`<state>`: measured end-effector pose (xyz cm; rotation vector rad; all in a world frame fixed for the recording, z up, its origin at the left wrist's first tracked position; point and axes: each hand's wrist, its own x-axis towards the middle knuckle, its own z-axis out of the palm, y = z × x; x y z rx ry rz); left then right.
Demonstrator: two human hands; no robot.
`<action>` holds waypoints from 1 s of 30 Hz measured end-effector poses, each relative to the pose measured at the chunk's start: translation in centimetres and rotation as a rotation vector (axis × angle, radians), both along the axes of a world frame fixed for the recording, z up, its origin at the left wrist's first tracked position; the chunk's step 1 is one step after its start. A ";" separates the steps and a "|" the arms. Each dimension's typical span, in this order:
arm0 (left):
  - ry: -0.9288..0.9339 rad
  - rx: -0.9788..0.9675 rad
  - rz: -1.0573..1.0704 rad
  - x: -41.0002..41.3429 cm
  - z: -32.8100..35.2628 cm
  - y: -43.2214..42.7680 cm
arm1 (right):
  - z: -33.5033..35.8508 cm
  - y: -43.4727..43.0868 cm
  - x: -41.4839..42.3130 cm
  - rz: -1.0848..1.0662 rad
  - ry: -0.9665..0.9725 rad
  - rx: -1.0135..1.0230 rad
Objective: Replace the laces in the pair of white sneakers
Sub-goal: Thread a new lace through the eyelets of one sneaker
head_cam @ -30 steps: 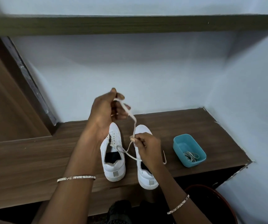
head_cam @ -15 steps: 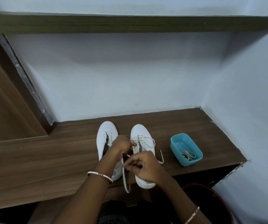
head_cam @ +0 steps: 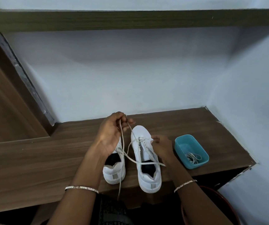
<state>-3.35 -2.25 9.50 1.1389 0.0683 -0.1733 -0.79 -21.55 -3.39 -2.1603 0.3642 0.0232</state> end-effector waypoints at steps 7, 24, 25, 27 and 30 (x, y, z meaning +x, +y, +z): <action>0.265 0.088 0.042 0.9 -2.7 -0.2 | 0.1 1.0 -0.8 -0.011 -0.040 0.082; -0.139 1.501 -0.107 5.5 -11.5 -1.8 | 0.4 3.2 -1.1 0.101 -0.113 -0.363; -0.152 1.499 -0.127 5.6 -11.8 -1.6 | 0.2 3.2 -1.1 0.082 -0.116 -0.319; -0.191 1.500 -0.154 5.6 -12.2 -1.5 | 0.0 2.8 -0.9 0.059 -0.115 -0.231; -0.180 1.429 -0.118 5.6 -12.5 -1.4 | -0.2 1.7 -0.6 0.026 -0.091 -0.077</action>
